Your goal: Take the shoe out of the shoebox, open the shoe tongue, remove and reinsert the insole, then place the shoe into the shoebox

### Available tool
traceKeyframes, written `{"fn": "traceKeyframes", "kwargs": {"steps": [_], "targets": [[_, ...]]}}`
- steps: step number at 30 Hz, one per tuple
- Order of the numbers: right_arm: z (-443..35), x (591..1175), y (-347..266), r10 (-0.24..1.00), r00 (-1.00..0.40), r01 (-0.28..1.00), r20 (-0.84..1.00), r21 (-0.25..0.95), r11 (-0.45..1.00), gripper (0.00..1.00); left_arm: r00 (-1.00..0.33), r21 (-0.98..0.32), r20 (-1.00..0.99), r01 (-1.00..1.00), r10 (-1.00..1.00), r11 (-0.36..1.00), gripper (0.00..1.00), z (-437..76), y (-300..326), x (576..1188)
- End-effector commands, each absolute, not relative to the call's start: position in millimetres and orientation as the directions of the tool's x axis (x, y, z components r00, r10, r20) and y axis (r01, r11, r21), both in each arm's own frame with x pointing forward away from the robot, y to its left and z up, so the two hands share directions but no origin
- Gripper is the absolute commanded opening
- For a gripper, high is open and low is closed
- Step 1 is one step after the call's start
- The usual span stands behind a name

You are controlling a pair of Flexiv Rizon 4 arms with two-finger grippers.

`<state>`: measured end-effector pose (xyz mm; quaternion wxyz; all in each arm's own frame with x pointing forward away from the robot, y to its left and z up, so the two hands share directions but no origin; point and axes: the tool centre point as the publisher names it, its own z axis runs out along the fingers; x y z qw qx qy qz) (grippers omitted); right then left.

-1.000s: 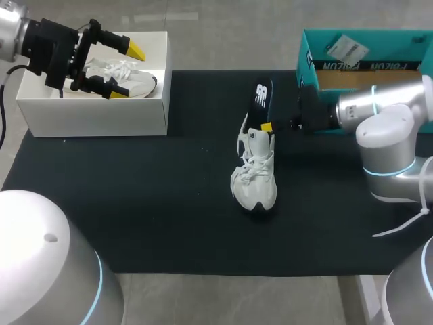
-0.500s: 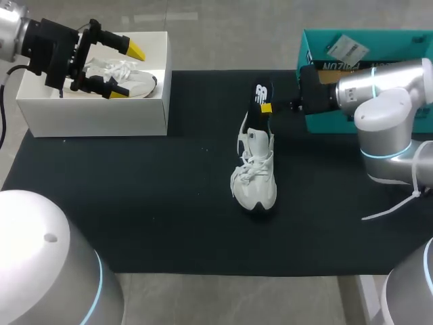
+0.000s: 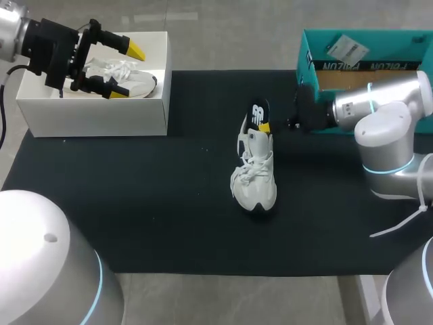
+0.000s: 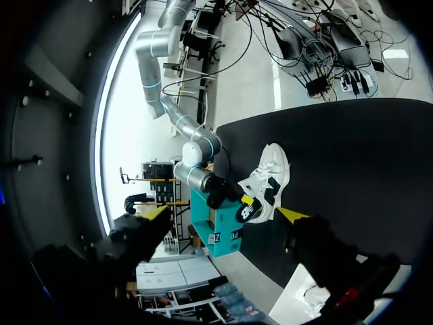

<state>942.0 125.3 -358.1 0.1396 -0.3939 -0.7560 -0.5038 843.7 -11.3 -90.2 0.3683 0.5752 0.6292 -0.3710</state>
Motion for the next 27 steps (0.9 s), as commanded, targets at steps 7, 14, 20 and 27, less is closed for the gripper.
{"fn": "traceKeyframes", "kwargs": {"steps": [7,14,20,27], "targets": [[-343,965,126,0.458,-0.679,0.705,0.574,0.684,0.189,0.66,-0.068,-0.045,-0.888,0.997,0.455,0.061,1.00,-89,-11,845],[-328,990,121,0.478,-0.707,0.667,0.520,0.716,0.207,0.46,-0.068,-0.045,-0.888,0.997,0.455,0.061,1.00,-89,-11,845],[-333,992,120,0.484,-0.700,0.673,0.525,0.712,0.200,0.29,-0.068,-0.045,-0.888,0.997,0.455,0.061,1.00,-89,-11,845],[-338,981,122,0.491,-0.683,0.689,0.541,0.701,0.185,0.00,-0.068,-0.045,-0.888,0.997,0.455,0.061,1.00,-89,-11,845]]}}
